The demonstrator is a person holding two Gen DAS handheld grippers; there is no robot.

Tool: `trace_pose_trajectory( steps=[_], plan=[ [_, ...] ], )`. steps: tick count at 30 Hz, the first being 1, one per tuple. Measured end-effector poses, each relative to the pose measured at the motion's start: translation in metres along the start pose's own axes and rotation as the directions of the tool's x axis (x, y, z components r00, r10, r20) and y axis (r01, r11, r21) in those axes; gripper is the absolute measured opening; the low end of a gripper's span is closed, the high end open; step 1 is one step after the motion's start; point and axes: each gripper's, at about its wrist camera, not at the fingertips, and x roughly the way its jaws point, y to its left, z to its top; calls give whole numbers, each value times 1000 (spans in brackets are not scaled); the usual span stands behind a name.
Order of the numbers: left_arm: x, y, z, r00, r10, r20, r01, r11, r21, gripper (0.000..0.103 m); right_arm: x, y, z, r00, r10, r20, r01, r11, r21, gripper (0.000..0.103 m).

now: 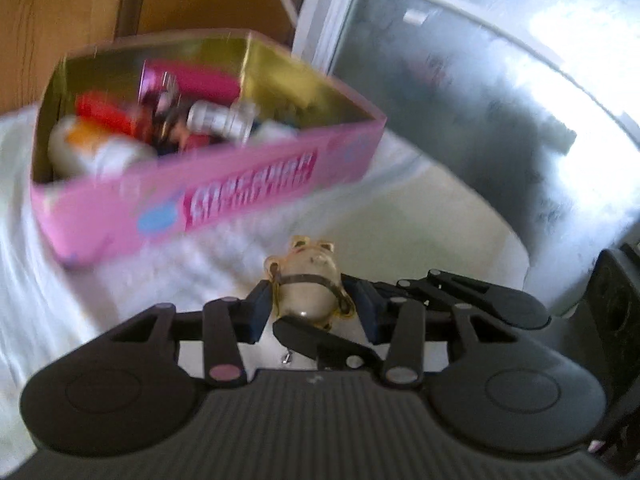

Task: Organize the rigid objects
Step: 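Carry the keychain into the tin and open the right gripper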

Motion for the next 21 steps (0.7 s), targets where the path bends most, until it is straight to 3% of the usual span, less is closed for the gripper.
trace_pose_trajectory(
  steps=[5,11,15,16,18,21],
  plan=[
    [-2,-11,41,994,1,110,-7,999,52,48,-2,-13,35,989,-33,141,36,999,-18,42],
    [32,-8,92,987,26,157,-34,998,50,48,36,-46,71,982,-69,179,71,997,-9,42],
    [61,-4,111,981,133,144,-141,989,50,53,78,-67,80,987,-102,123,102,995,7,49],
    [67,-3,113,972,190,137,-198,979,45,55,85,-71,80,987,-119,111,119,993,8,55],
    [75,-4,114,936,328,125,-335,941,39,59,87,-76,77,987,-131,92,128,991,33,57],
    [71,-7,108,923,361,137,-368,929,33,61,71,-70,66,986,-110,122,107,994,32,56]
  ],
)
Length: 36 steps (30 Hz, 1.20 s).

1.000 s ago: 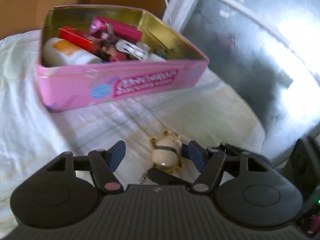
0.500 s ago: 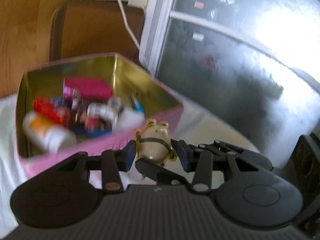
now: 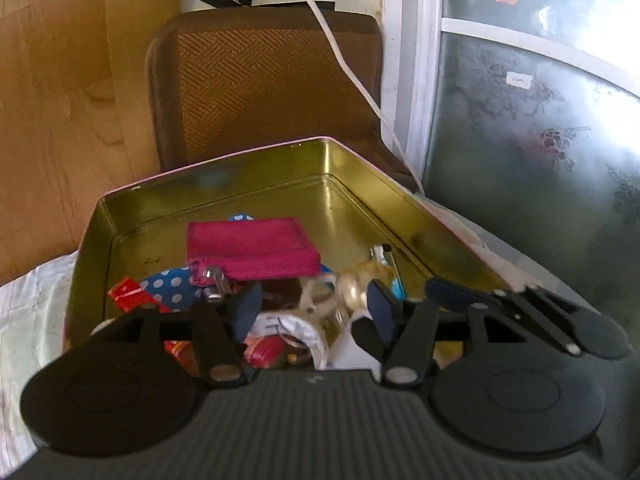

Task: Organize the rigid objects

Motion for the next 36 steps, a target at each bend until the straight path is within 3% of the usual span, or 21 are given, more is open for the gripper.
trace_pose_trajectory(
  steps=[3,6,11,15,19,26,36],
  plan=[
    [-12,-3,-5,998,66,4,-66,998,-3,63,-21,10,-7,1000,-8,19,8,1000,-17,57],
    [-30,0,-11,994,103,25,-102,995,-10,72,-39,19,-8,999,14,29,-14,1000,-3,57],
    [-63,4,-24,984,157,78,-157,988,-4,72,-69,39,-13,999,41,34,-42,999,6,57],
    [-88,11,-36,976,192,103,-192,981,-11,78,-92,52,-16,997,61,42,-62,998,9,58],
    [-110,19,-49,962,237,138,-237,971,-13,91,-108,63,-19,998,57,35,-57,998,6,69],
    [-145,30,-71,943,287,169,-284,958,-40,103,-126,66,-16,1000,1,17,-3,995,102,103],
    [-170,35,-106,947,300,116,-289,952,-103,103,-150,90,-16,999,-42,20,39,993,112,103]
  ],
)
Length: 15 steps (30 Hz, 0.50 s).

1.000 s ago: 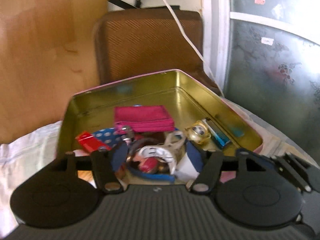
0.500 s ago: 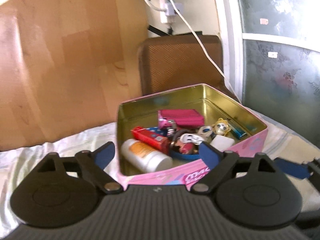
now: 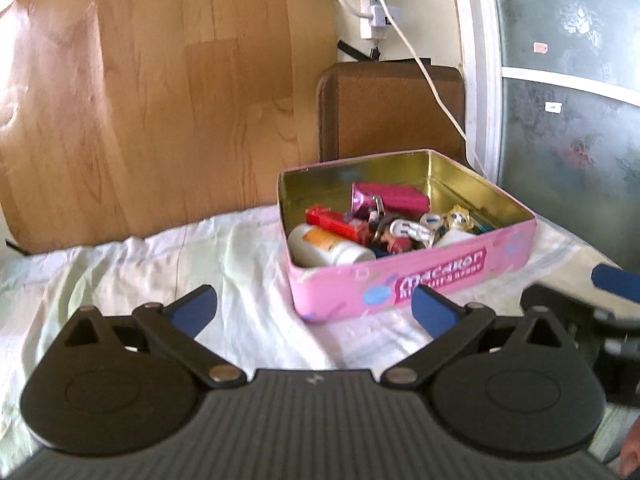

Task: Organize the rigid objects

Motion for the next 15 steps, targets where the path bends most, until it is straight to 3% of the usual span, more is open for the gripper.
trace_pose_trajectory(
  steps=[15],
  plan=[
    [-13,-13,-17,997,74,-38,-73,997,32,103,-21,12,-1,995,-66,77,65,998,10,103]
  ],
)
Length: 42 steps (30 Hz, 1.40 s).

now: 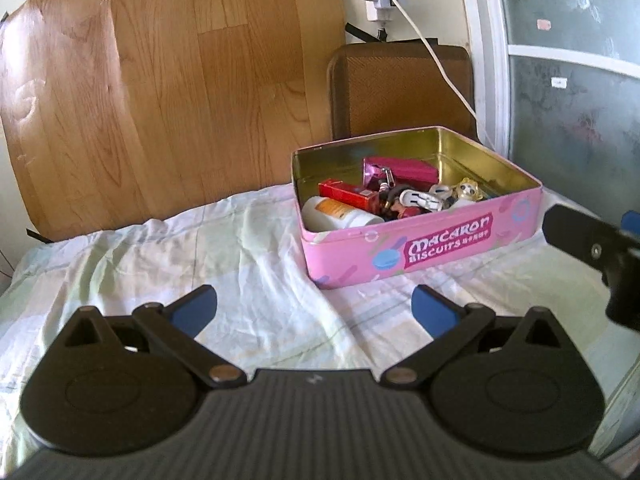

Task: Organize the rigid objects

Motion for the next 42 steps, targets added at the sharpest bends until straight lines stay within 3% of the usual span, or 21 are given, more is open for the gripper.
trace_pose_trajectory(
  steps=[6,42],
  plan=[
    [2,-3,-2,999,-34,-35,34,999,-11,103,1,-4,0,1000,11,-13,-11,1000,21,103],
    [3,-3,-15,998,57,-40,-56,998,34,103,-1,5,-7,998,51,-49,-51,999,0,103]
  ],
)
